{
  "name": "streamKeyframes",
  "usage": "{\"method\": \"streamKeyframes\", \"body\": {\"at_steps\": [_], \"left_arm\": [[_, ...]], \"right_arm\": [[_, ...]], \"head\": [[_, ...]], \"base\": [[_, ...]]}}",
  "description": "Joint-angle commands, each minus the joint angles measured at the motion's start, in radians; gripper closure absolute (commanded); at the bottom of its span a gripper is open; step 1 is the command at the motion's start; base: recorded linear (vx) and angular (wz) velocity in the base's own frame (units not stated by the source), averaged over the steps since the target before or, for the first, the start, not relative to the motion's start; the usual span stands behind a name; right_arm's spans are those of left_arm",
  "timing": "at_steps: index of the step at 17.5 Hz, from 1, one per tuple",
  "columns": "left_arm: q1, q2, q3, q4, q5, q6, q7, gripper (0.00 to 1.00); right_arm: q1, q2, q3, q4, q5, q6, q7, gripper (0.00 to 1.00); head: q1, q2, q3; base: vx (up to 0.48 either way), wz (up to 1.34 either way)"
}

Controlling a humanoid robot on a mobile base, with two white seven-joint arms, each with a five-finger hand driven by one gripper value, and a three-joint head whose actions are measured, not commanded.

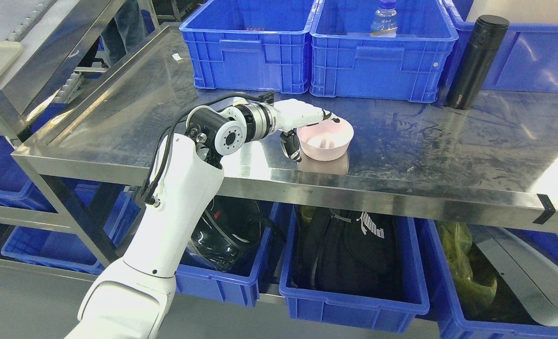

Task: Stack pink IKEA bowl on shelf middle layer
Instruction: 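Hook the left hand fingers over the pink bowl's rim and grip it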

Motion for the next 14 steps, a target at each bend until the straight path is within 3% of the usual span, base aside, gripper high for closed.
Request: {"method": "streamKeyframes", "body": {"at_steps": [1,10,13,14], "left_arm": [[-0.025,-0.028,-0.018,0.194,-0.018,-0.021,0.021,0.17],[-0.027,-0.028,-0.001,0.233,0.000,-0.119,0.069,0.45],[-0.027,-0.028,-0.001,0.233,0.020,-0.147,0.069,0.59],[-0.027,-0.028,0.003,0.233,0.027,-0.164,0.067,0.69]], "right_arm": [[0.003,-0.017,0.000,-0.017,0.000,0.000,0.000,0.00],[0.005,-0.017,0.000,-0.017,0.000,0.000,0.000,0.00],[0.005,-0.017,0.000,-0.017,0.000,0.000,0.000,0.00],[0.005,-0.017,0.000,-0.017,0.000,0.000,0.000,0.00]], "head": [[0.0000,0.000,0.000],[0.0000,0.000,0.000],[0.0000,0.000,0.000],[0.0000,0.000,0.000]], "base": [[0.000,0.00],[0.000,0.00],[0.000,0.00],[0.000,0.00]]}}
